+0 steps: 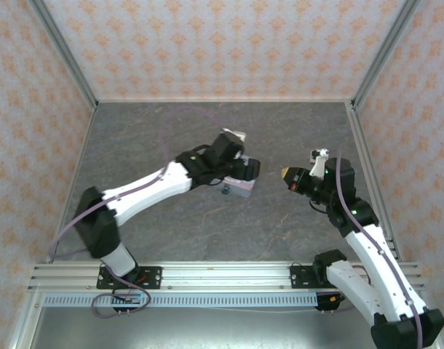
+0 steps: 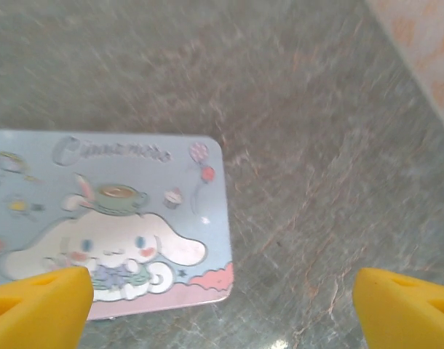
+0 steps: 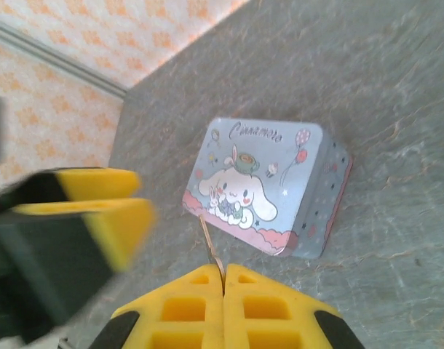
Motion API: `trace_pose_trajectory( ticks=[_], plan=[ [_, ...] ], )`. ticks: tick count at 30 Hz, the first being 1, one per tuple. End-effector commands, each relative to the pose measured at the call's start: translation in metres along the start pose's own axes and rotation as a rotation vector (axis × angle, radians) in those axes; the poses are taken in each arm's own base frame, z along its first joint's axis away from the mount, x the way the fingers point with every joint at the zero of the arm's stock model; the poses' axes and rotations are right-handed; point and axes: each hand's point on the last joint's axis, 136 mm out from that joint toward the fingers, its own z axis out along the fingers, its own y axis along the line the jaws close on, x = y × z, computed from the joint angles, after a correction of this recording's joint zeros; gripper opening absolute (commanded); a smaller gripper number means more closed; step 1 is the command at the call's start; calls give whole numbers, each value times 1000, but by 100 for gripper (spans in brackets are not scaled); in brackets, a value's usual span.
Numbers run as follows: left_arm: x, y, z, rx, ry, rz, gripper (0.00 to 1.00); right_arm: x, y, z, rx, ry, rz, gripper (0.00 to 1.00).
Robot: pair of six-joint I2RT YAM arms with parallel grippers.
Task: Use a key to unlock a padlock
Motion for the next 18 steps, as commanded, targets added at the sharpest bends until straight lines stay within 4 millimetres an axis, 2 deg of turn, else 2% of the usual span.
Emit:
trace_pose_trajectory(
  ticks=[1,7,13,18],
  plan=[
    [9,29,-9,-11,-36,-49,93,0,15,17,-97,22,22,0],
    [42,71,-18,40,-54,-170,95,4,22,62,-119,66,29,0],
    [79,76,1,120,12,-246,96,4,13,113,-107,85,86,0],
    [100,78,27,159,32,-265,96,5,11,142,-99,113,90,0]
  ],
)
